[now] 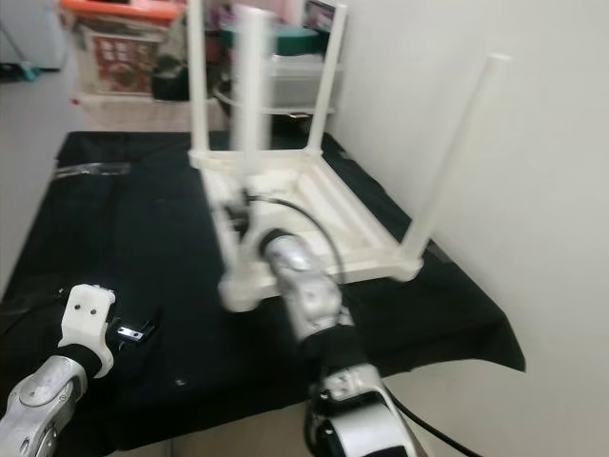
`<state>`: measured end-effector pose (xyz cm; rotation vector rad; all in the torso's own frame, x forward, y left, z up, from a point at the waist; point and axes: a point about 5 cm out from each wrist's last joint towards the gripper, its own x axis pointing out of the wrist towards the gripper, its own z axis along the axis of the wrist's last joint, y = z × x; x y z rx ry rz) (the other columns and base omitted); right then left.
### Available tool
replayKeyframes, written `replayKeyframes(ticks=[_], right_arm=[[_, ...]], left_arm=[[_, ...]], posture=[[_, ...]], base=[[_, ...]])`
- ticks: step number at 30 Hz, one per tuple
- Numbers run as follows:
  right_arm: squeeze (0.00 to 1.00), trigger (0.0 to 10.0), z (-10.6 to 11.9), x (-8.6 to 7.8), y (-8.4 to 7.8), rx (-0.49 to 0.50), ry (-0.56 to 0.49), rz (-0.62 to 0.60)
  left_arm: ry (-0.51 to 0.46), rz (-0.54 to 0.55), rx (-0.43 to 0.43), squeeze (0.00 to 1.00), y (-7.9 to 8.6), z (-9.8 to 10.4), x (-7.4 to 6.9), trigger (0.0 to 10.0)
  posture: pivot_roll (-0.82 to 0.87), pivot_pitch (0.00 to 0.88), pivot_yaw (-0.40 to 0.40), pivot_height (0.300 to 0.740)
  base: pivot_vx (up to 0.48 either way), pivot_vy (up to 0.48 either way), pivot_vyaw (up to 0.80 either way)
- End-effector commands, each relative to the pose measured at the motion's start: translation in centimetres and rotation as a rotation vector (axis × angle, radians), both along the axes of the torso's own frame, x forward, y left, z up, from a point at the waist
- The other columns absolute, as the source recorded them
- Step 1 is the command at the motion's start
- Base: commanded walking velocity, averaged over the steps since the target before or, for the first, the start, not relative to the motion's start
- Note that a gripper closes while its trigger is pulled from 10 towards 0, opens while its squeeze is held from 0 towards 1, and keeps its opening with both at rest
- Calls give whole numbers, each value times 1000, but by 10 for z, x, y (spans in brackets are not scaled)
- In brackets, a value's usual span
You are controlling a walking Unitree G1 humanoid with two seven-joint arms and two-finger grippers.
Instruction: Building children table
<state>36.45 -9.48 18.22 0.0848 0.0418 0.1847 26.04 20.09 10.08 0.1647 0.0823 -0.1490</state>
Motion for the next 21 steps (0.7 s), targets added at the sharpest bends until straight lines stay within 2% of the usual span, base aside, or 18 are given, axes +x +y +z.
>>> replayKeyframes(ticks=[1,2,3,4,5,6,7,8,9,10,11,13,14,15,17,18,19,21], right_arm=[[0,1647,-26,-10,-19,-54,127,-115],[0,10000,-27,-14,-16,-54,134,-105],[420,10000,-21,-18,-7,-3,91,-36],[420,10000,-21,-18,-7,-3,91,-36],[420,10000,-17,-20,0,33,55,21],[1000,10000,-12,-19,9,81,43,107],[1000,10000,-12,-19,9,81,43,107],[1000,10000,-8,-18,16,98,39,189],[529,10000,1,-15,22,118,9,290],[529,10000,1,-15,22,118,9,290],[0,10000,15,-15,28,153,-35,441],[0,10000,15,-15,28,153,-35,441],[0,10000,30,-19,31,167,-111,618],[0,10000,30,-19,31,167,-111,618],[0,10000,37,-23,38,107,-169,891],[0,10000,33,-21,45,73,-172,958],[0,10000,33,-21,45,73,-172,958],[0,10000,24,-21,59,87,-131,1032]], left_arm=[[12,-29,2,0,-7,-2,2,10000],[10,-31,5,0,-6,0,3,10000],[8,-32,7,0,-5,1,4,10000],[8,-32,7,0,-5,1,4,10000],[7,-32,9,0,-4,2,5,10000],[7,-33,12,0,-3,2,6,10000],[7,-33,12,0,-3,2,6,10000],[7,-34,13,0,-2,2,6,10000],[8,-35,13,0,-2,2,7,10000],[8,-35,13,0,-2,2,7,10000],[8,-39,13,0,-3,1,8,10000],[8,-39,13,0,-3,1,8,10000],[8,-45,11,0,-5,1,9,10000],[8,-45,11,0,-5,1,9,10000],[2,-47,10,0,-6,2,11,10000],[-1,-43,12,0,-5,2,11,10000],[-1,-43,12,0,-5,2,11,10000],[-4,-30,15,0,-2,2,10,10000]], posture=[[158,0,-97,740],[151,0,-88,740],[148,0,-83,740],[148,0,-83,740],[148,0,-83,740],[146,0,-83,740],[146,0,-83,740],[144,0,-82,740],[139,0,-76,740],[139,0,-76,740],[141,0,-71,740],[141,0,-71,740],[152,0,-76,740],[152,0,-76,740],[177,0,-92,740],[177,0,-92,740],[177,0,-92,740],[199,0,-110,740]], base=[[0,0,0],[0,0,0],[0,0,0],[0,0,0],[0,0,0],[0,0,0],[0,0,0],[0,0,0],[0,0,0],[0,0,0],[0,0,0],[0,0,0],[0,0,0],[0,0,0],[0,0,0],[0,0,0],[0,0,0],[0,0,0]])
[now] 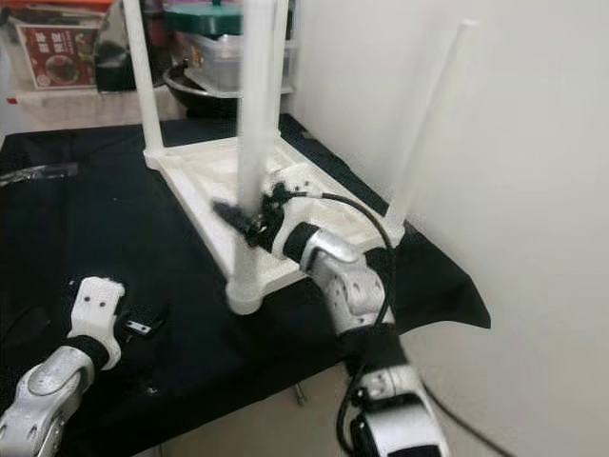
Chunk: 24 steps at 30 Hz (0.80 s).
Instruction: Building children table
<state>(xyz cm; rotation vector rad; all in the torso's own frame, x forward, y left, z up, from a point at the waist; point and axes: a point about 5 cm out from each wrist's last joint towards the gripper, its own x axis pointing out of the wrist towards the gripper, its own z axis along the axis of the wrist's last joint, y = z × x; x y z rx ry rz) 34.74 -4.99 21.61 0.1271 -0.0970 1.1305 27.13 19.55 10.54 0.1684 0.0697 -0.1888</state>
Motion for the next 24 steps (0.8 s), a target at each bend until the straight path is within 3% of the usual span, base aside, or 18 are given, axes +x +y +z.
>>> replayKeyframes(ticks=[1,2,3,4,5,12,14,15,16,18,19,21,24], right_arm=[[0,10000,-10,-4,14,-17,27,94],[0,5176,-16,-5,24,-27,34,123],[0,5176,-16,-5,24,-27,34,123],[0,3765,-21,-7,29,-35,38,142],[0,0,-25,-7,34,-42,43,144],[0,0,-33,-13,28,-32,59,197],[0,0,-40,-4,12,-58,74,-8],[0,0,-40,-4,12,-58,74,-8],[0,0,-41,1,6,-46,79,-128],[0,0,-55,17,-17,-99,212,-628],[0,0,-55,17,-17,-99,212,-628],[0,0,-65,14,-34,-133,252,-932],[0,0,-66,6,-36,-109,234,-998]], left_arm=[[5,11,14,0,3,-2,-1,10000],[6,16,14,0,4,-3,-1,10000],[6,16,14,0,4,-3,-1,10000],[7,18,13,0,4,-4,-2,10000],[9,19,9,0,3,-4,-3,10000],[12,14,9,0,2,-4,-7,10000],[15,21,18,0,8,-5,-9,10000],[15,21,18,0,8,-5,-9,10000],[16,24,20,0,9,-5,-10,10000],[19,26,18,0,9,-7,-10,10000],[19,26,18,0,9,-7,-10,10000],[21,23,12,0,4,-8,-10,10000],[21,16,7,0,1,-8,-10,10000]], posture=[[199,0,-110,740],[201,0,-111,740],[201,0,-111,740],[201,0,-111,740],[202,0,-108,740],[211,0,-111,740],[198,0,-109,740],[198,0,-109,740],[198,0,-109,740],[173,0,-99,740],[173,0,-99,740],[170,0,-97,740],[177,0,-95,740]], base=[[0,0,0],[0,0,0],[0,0,0],[0,0,0],[0,0,0],[0,0,0],[0,0,0],[0,0,0],[0,0,0],[0,0,0],[0,0,0],[0,0,0],[0,0,0]])
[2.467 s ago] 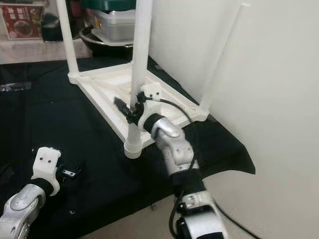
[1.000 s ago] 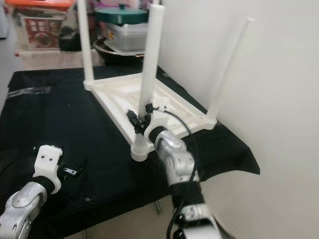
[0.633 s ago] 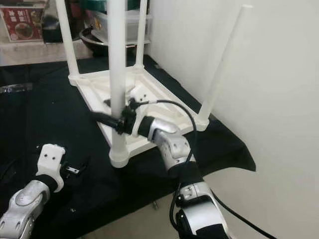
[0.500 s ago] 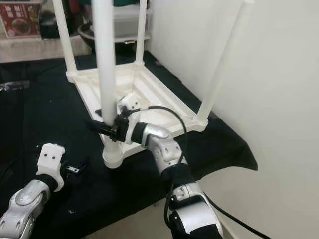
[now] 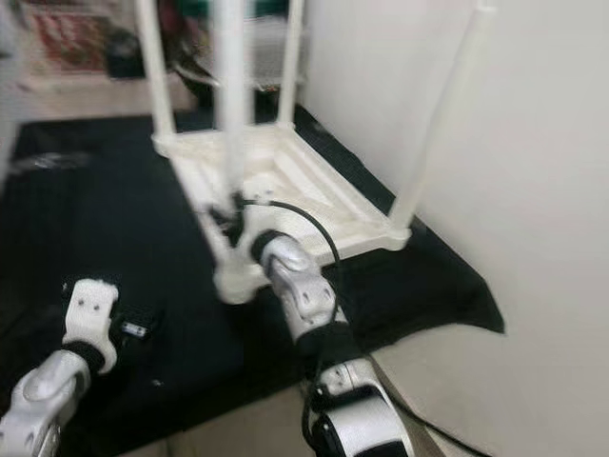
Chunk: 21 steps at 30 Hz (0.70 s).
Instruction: Building children table
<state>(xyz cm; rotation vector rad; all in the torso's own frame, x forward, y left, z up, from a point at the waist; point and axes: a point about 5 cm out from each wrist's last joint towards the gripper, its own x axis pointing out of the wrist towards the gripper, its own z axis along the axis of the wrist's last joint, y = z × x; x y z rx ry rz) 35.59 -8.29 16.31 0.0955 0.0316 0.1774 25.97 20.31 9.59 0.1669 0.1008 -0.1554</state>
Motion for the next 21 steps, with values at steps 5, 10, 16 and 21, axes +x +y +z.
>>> replayKeyframes(ticks=[5,10,16,21], right_arm=[[0,0,-12,-12,-3,-21,58,-80],[1000,10000,18,-3,12,42,-31,132],[0,10000,61,-9,23,152,-166,662],[0,10000,56,-15,28,48,-182,968]], left_arm=[[-7,-24,1,0,-7,3,2,10000],[-9,-17,17,0,1,5,4,10000],[-18,-25,0,0,-7,6,8,10000],[-18,-23,5,0,-4,7,8,10000]], posture=[[171,0,-87,740],[161,0,-92,740],[177,0,-94,740],[195,0,-104,740]], base=[[0,0,0],[0,0,0],[0,0,0],[0,0,0]])
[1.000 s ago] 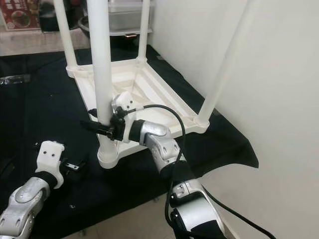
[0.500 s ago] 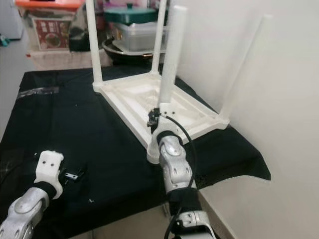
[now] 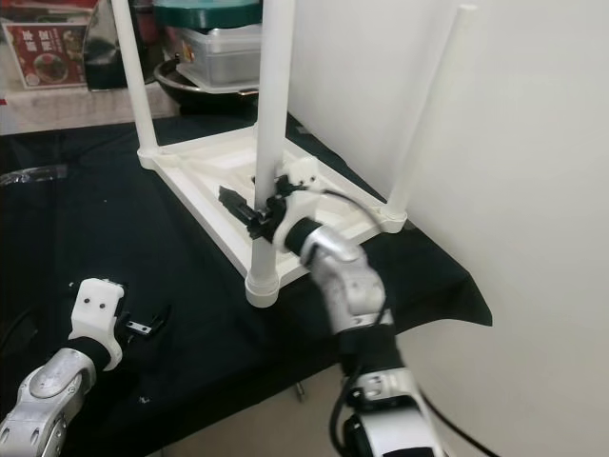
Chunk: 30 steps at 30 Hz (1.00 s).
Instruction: Building children table
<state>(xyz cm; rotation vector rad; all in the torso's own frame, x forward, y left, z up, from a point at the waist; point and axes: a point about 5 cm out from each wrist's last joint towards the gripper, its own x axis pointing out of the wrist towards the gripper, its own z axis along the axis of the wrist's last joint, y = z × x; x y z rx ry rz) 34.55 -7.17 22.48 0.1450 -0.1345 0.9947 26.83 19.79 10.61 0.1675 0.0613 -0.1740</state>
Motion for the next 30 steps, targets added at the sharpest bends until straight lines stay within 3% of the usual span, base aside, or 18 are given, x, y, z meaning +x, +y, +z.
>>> replayKeyframes(ticks=[1,2,4,6,7,8,9,14,16,17,18,19,20,22,23,26,27,30], right_arm=[[0,10000,-6,-5,17,-48,-13,156],[0,10000,-12,-9,22,-71,-18,264],[0,10000,-12,-9,22,-71,-18,264],[0,10000,-19,-15,30,-100,-14,363],[0,2471,-26,-24,41,-109,-7,453],[0,2471,-26,-24,41,-109,-7,453],[0,0,-32,-30,50,-113,7,494],[0,0,-44,-25,43,-120,49,404],[0,0,-47,-6,37,-131,103,172],[0,0,-47,-6,37,-131,103,172],[0,0,-55,12,28,-150,197,-74],[0,0,-55,12,28,-150,197,-74],[0,0,-66,23,14,-197,263,-322],[0,0,-66,23,14,-197,263,-322],[0,0,-81,23,-14,-215,359,-716],[0,0,-84,13,-17,-195,388,-781],[0,10000,-82,7,-11,-189,367,-726],[0,10000,-74,0,-2,-148,311,-648]], left_arm=[[19,-1,9,0,1,-3,0,10000],[17,5,16,0,4,-3,0,10000],[17,5,16,0,4,-3,0,10000],[15,12,21,0,6,-3,0,10000],[14,17,21,0,6,-3,-1,10000],[14,17,21,0,6,-3,-1,10000],[14,19,20,0,6,-4,-2,10000],[23,18,20,0,7,-6,-6,10000],[24,17,26,0,9,-6,-6,10000],[24,17,26,0,9,-6,-6,10000],[24,17,27,0,10,-6,-5,10000],[24,17,27,0,10,-6,-5,10000],[24,16,25,0,8,-6,-4,10000],[24,16,25,0,8,-6,-4,10000],[23,-5,16,0,0,-7,-2,10000],[22,-19,8,0,-5,-6,-2,10000],[22,-19,8,0,-5,-6,-2,10000],[22,-15,10,0,-3,-5,-2,10000]], posture=[[195,0,-104,740],[203,0,-107,740],[203,0,-107,740],[214,0,-117,740],[217,0,-117,740],[217,0,-117,740],[223,0,-120,740],[213,0,-114,740],[212,0,-114,740],[212,0,-114,740],[199,0,-108,740],[199,0,-108,740],[189,0,-101,740],[189,0,-101,740],[186,0,-94,740],[186,0,-94,740],[185,0,-88,740],[183,0,-85,740]], base=[[0,0,0],[0,0,0],[0,0,0],[0,0,0],[0,0,0],[0,0,0],[0,0,0],[0,0,0],[0,0,0],[0,0,0],[0,0,0],[0,0,0],[0,0,0],[0,0,0],[0,0,0],[0,0,0],[0,0,0],[0,0,0]])
